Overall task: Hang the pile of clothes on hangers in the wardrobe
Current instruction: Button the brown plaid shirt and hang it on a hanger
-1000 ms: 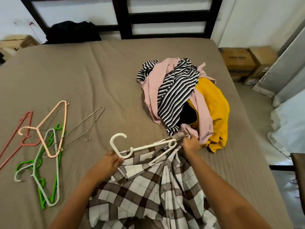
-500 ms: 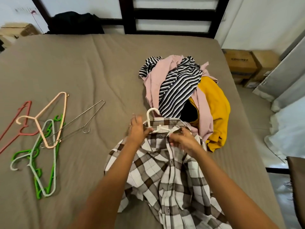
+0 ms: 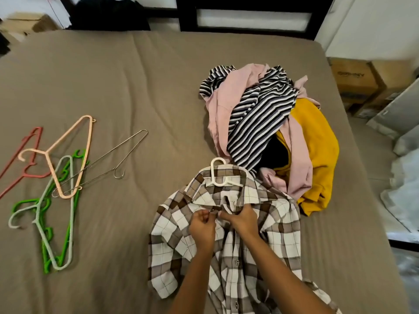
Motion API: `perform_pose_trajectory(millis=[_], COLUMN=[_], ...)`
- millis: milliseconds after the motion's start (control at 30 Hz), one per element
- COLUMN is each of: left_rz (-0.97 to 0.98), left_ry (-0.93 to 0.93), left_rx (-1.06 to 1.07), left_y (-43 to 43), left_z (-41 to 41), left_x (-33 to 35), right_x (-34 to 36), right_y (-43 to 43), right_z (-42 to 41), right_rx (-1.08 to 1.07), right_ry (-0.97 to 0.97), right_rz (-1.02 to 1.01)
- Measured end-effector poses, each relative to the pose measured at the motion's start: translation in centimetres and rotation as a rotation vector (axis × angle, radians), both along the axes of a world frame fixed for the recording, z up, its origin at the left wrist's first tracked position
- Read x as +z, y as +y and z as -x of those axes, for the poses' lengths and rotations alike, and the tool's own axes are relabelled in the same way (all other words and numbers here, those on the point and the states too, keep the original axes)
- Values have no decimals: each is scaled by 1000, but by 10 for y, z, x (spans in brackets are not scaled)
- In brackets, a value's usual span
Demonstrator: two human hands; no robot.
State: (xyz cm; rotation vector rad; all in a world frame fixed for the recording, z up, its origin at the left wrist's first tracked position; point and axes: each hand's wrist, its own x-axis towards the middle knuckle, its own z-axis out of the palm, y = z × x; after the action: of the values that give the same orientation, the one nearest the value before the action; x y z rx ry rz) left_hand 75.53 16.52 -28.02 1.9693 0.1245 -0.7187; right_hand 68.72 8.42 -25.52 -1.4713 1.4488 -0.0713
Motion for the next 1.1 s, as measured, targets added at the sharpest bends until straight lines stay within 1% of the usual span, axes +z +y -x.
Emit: perform_pose_trajectory(millis=[67,133,200,300,367,433,500,567,633,700,733,800,867,933,967,1033,1100], left_rz=[17,24,26,-88,-161,-221,-294,-336,-246,-41,64,212,302,366,375,304,183], left_ry=[-64,-92,-86,-141,-164,-143,-147,-177,-178,-120,-84,-56,-41,13,28,2,-64], left_rx=[-49,-86,-104,-203,-257,-294,-356,-466,-492,-375,-294,-202,-195,-248,-298,-396,-411], left_y=[-5,-11,-18,-28,-34,-39,-43,-46,-48,-44,-39,-27,-15,-8,-7,-7,-11], left_z=[-4,-9,-16,-26,-30,-31,-29,-27,-24,-21,-19,-15,-11,-7,-6,-6,-10], left_x=[7,8,3,0,1,0,-1,-3,-1,8,16,32,47,61,65,69,63], right_x=[-2,-2,-1,0,-1,0,6,17,22,23,24,28,35,44,50,56,60], right_y=[-2,-11,-25,-44,-47,-43,-41,-42,-42,-39,-35,-24,-7,9,14,15,9], right_z=[-7,-14,-21,-25,-24,-21,-20,-19,-17,-9,-3,12,26,35,36,35,32], right_rx=[69,124,145,90,-31,-166,-249,-329,-494,-673,-718,-770,-816,-782,-695,-463,-287], right_ry=[129,212,188,4,-160,-328,-457,-562,-639,-674,-668,-624,-602,-620,-609,-537,-428], right_rz=[59,131,201,213,132,61,32,-23,-162,-386,-473,-532,-474,-284,-167,42,158])
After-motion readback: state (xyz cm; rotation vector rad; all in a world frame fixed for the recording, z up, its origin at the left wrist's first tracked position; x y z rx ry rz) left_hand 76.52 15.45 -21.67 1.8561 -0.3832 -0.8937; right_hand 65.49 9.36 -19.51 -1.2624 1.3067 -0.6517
